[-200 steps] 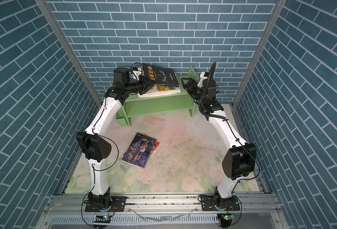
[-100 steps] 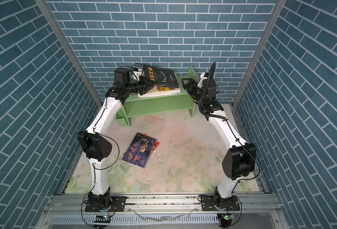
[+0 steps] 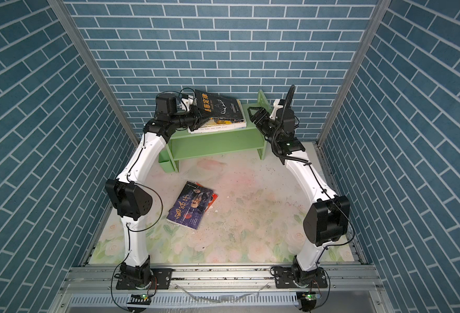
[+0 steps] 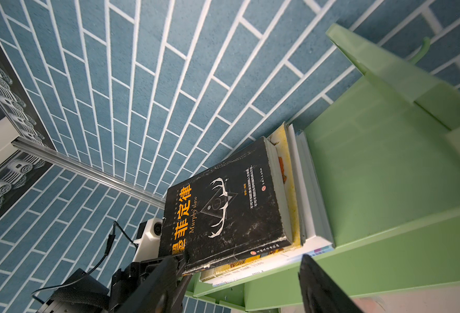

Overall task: Stacking books/files
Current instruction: Place the book at the bookshelf.

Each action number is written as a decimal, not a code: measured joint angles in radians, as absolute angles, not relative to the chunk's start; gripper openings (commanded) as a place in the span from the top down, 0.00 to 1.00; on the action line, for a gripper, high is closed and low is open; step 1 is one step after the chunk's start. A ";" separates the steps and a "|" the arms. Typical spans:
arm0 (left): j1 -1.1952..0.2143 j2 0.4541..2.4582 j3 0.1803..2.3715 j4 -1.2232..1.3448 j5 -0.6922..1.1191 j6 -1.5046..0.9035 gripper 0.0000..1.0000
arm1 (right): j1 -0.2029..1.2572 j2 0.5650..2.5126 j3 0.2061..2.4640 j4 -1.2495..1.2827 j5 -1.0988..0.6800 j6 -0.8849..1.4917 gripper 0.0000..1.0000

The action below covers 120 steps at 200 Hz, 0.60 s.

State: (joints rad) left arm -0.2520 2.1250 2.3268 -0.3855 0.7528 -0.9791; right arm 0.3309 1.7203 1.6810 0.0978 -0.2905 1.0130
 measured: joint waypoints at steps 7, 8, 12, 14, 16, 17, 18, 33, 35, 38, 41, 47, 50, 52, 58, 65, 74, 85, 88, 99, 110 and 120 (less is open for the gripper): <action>-0.252 2.126 2.328 -0.386 0.753 -0.979 1.00 | 0.331 1.720 1.681 0.098 -0.290 1.013 0.28; -0.252 2.126 2.329 -0.387 0.753 -0.979 1.00 | 0.331 1.720 1.681 0.098 -0.290 1.013 0.28; -0.252 2.127 2.330 -0.387 0.753 -0.979 1.00 | 0.331 1.720 1.681 0.098 -0.290 1.013 0.28; -0.252 2.127 2.331 -0.388 0.753 -0.979 1.00 | 0.331 1.720 1.681 0.098 -0.290 1.013 0.28; -0.252 2.127 2.332 -0.389 0.753 -0.979 1.00 | 0.331 1.720 1.681 0.098 -0.289 1.013 0.28; -0.252 2.127 2.332 -0.389 0.753 -0.979 1.00 | 0.331 1.720 1.681 0.098 -0.289 1.013 0.28; -0.252 2.127 2.332 -0.389 0.753 -0.979 1.00 | 0.331 1.720 1.681 0.098 -0.288 1.013 0.28; -0.252 2.127 2.334 -0.393 0.753 -0.979 1.00 | 0.331 1.720 1.678 0.103 -0.284 1.013 0.28; -0.252 2.127 2.334 -0.393 0.753 -0.979 1.00 | 0.331 1.720 1.677 0.104 -0.284 1.013 0.28; -0.252 2.127 2.334 -0.393 0.753 -0.979 1.00 | 0.331 1.720 1.676 0.105 -0.284 1.013 0.28; -0.252 2.127 2.334 -0.394 0.753 -0.979 1.00 | 0.331 1.720 1.674 0.105 -0.283 1.013 0.28; -0.252 2.127 2.334 -0.396 0.753 -0.979 1.00 | 0.331 1.720 1.672 0.105 -0.283 1.013 0.28; -0.252 2.127 2.334 -0.397 0.753 -0.979 1.00 | 0.331 1.720 1.671 0.105 -0.282 1.013 0.28; -0.252 2.127 2.334 -0.398 0.753 -0.979 1.00 | 0.331 1.720 1.670 0.105 -0.282 1.013 0.28; -0.252 2.127 2.334 -0.400 0.754 -0.979 1.00 | 0.331 1.720 1.669 0.105 -0.282 1.013 0.28; -0.252 2.127 2.334 -0.401 0.754 -0.979 1.00 | 0.331 1.720 1.668 0.104 -0.281 1.014 0.28; -0.252 2.127 2.334 -0.401 0.756 -0.979 1.00 | 0.331 1.720 1.668 0.106 -0.281 1.014 0.28; -0.252 2.127 2.334 -0.401 0.759 -0.979 1.00 | 0.331 1.720 1.668 0.109 -0.280 1.014 0.28; -0.252 2.127 2.334 -0.401 0.760 -0.979 1.00 | 0.331 1.720 1.668 0.109 -0.280 1.014 0.28; -0.252 2.127 2.334 -0.402 0.762 -0.979 1.00 | 0.331 1.720 1.668 0.111 -0.280 1.015 0.28; -0.251 2.127 2.334 -0.403 0.763 -0.979 1.00 | 0.331 1.720 1.668 0.114 -0.280 1.016 0.28; -0.251 2.127 2.334 -0.403 0.765 -0.979 1.00 | 0.331 1.720 1.666 0.118 -0.280 1.016 0.28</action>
State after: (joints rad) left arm -0.2508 2.1273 2.3337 -0.4034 0.7650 -0.9794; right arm 0.3309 1.7203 1.6661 0.1181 -0.2802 1.0161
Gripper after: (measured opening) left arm 0.174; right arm 0.720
